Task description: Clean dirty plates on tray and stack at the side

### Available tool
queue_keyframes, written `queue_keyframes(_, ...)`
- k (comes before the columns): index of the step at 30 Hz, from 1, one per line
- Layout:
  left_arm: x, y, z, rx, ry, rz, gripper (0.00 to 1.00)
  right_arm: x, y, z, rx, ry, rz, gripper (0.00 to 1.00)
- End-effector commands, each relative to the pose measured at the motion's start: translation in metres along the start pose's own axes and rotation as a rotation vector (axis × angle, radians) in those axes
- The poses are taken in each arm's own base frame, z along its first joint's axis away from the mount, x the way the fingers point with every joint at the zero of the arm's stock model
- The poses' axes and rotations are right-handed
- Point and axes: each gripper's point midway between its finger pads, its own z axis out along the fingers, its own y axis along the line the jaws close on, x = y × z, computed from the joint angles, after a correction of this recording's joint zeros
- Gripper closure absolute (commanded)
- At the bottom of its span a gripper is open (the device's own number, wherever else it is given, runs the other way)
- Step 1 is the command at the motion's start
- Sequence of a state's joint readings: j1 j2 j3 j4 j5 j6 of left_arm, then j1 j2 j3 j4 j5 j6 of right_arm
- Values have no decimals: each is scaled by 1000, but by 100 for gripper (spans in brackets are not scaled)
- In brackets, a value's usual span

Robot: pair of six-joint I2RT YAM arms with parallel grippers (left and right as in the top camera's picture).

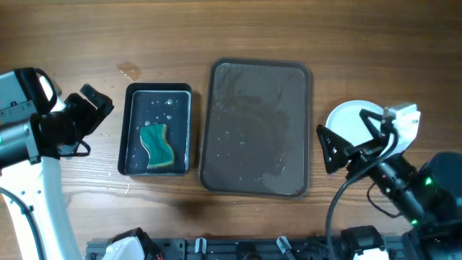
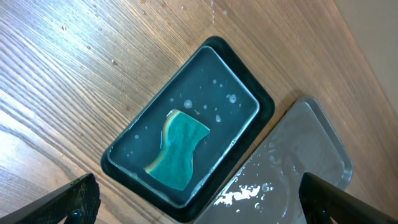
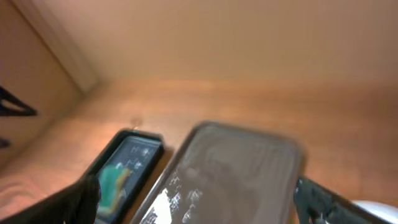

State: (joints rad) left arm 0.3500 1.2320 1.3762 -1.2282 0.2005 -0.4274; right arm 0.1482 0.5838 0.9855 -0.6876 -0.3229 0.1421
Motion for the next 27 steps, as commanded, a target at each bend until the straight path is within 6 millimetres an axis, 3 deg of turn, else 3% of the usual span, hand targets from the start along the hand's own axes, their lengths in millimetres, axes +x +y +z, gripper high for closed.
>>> queue_keyframes(1,-3,-3,-5,17,-13,0,0,29,-13,7,33,-75,-139,0)
queue_keyframes(5,-3,-3,-5,17,-13,0,0,80,-21,9,27,-147,-162,0)
queue_keyframes(12,-3,-3,-5,17,-13,0,0,132,-46,23,98,-169,-159,0)
queue_keyframes(19,-3,-3,-5,17,-13,0,0,146,-58,49,92,-294,-192,0)
queue_keyframes(27,-3,-3,-5,17,-13,0,0,148,-58,52,85,-295,-192,0)
